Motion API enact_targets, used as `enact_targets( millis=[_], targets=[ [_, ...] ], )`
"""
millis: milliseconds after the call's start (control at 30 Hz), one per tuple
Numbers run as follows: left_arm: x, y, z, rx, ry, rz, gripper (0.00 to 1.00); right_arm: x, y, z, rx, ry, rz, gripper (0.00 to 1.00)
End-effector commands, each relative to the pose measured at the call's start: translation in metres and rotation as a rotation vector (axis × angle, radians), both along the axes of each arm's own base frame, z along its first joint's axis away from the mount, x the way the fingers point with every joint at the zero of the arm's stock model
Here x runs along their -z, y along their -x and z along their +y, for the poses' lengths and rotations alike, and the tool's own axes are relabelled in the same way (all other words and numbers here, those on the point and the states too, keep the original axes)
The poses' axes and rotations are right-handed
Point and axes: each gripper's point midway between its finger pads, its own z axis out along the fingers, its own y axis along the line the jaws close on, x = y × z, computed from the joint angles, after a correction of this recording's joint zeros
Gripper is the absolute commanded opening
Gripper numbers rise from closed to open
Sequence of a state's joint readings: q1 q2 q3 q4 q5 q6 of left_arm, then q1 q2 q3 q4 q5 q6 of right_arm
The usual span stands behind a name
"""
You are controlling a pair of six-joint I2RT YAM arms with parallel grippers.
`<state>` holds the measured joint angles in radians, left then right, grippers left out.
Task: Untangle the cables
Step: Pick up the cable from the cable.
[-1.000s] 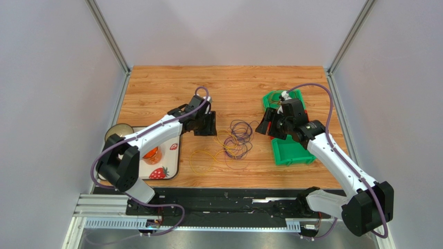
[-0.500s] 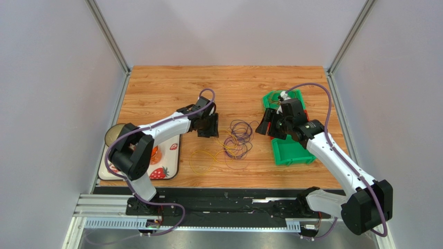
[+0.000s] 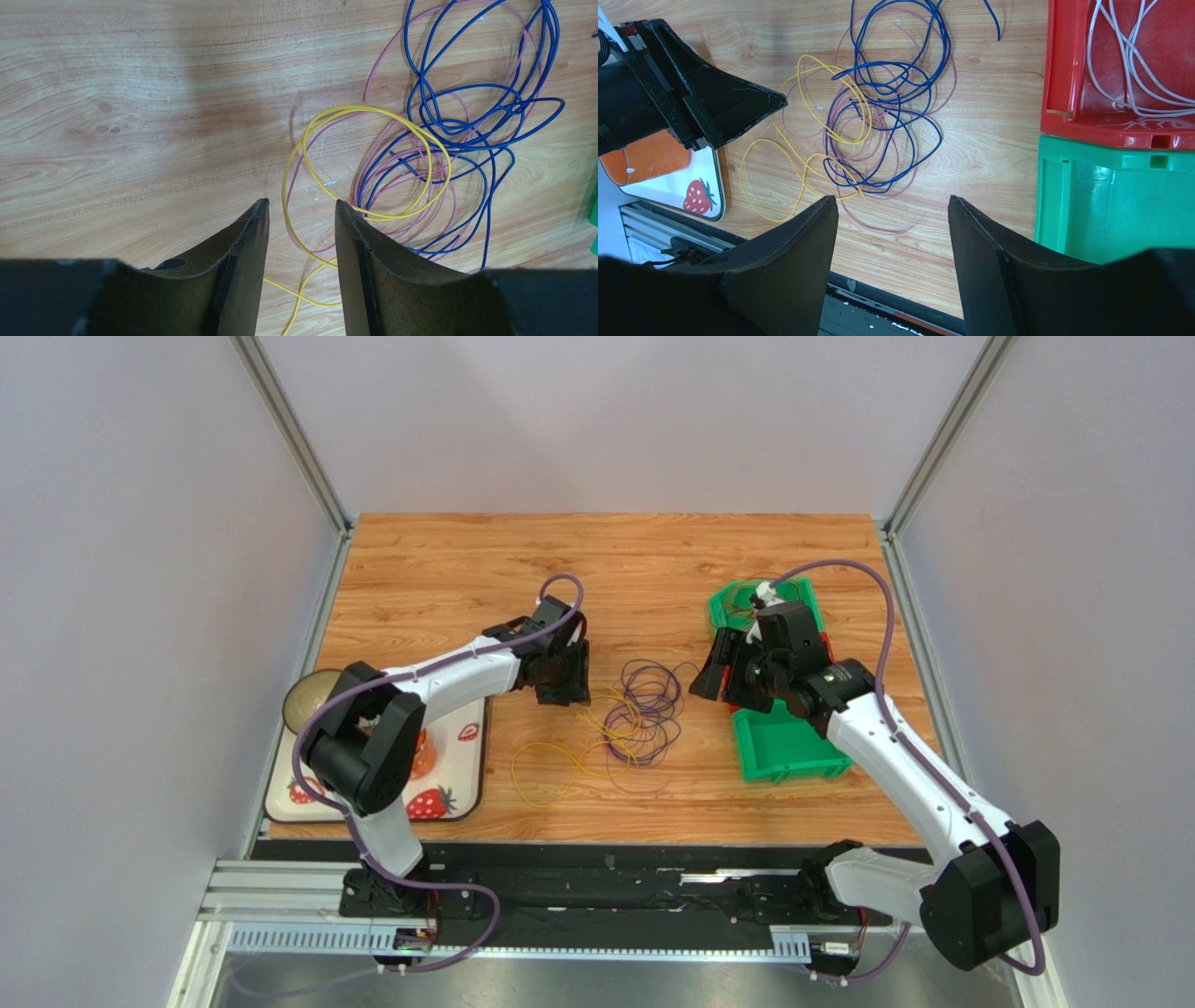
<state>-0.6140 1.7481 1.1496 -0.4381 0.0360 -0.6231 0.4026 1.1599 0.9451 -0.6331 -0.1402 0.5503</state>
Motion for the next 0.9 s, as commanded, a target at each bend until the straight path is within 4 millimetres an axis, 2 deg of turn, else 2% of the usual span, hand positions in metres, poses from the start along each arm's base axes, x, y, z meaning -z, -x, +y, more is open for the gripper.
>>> enact_targets(
  millis=[0,167,367,500,533,600,700,867],
  targets=[
    [-0.007,-0.01,-0.006,-0.018,0.01,-0.024,0.47,-0.004,-0.003,0.002,-0.015,0.004,-0.029,0.63],
    [-0.003,-0.01,-0.009,-0.014,0.014,-0.008,0.33,-0.004,-0.004,0.002,-0.015,0.003,-0.029,0.62],
    [-0.001,-0.009,-0.01,-0.01,0.009,0.006,0.29,-0.004,-0.003,0.001,-0.012,0.008,-0.029,0.62],
    [-0.006,-0.01,-0.01,-0.01,0.01,-0.001,0.13,-0.003,-0.002,0.001,-0.012,0.009,-0.025,0.62],
    [-0.01,-0.013,-0.009,-0.014,0.009,-0.011,0.03,-0.003,-0.002,0.001,-0.012,0.009,-0.025,0.61],
    [-0.018,-0.013,-0.007,-0.013,0.002,-0.022,0.0,-0.004,-0.002,0.001,-0.011,0.008,-0.025,0.61],
    [-0.046,-0.017,-0.007,0.001,0.009,-0.069,0.0,-0.005,-0.002,0.0,-0.011,0.009,-0.028,0.61],
    [-0.113,-0.019,-0.007,0.025,0.056,-0.176,0.0,-0.012,-0.005,0.0,-0.011,0.01,-0.042,0.61]
  ],
)
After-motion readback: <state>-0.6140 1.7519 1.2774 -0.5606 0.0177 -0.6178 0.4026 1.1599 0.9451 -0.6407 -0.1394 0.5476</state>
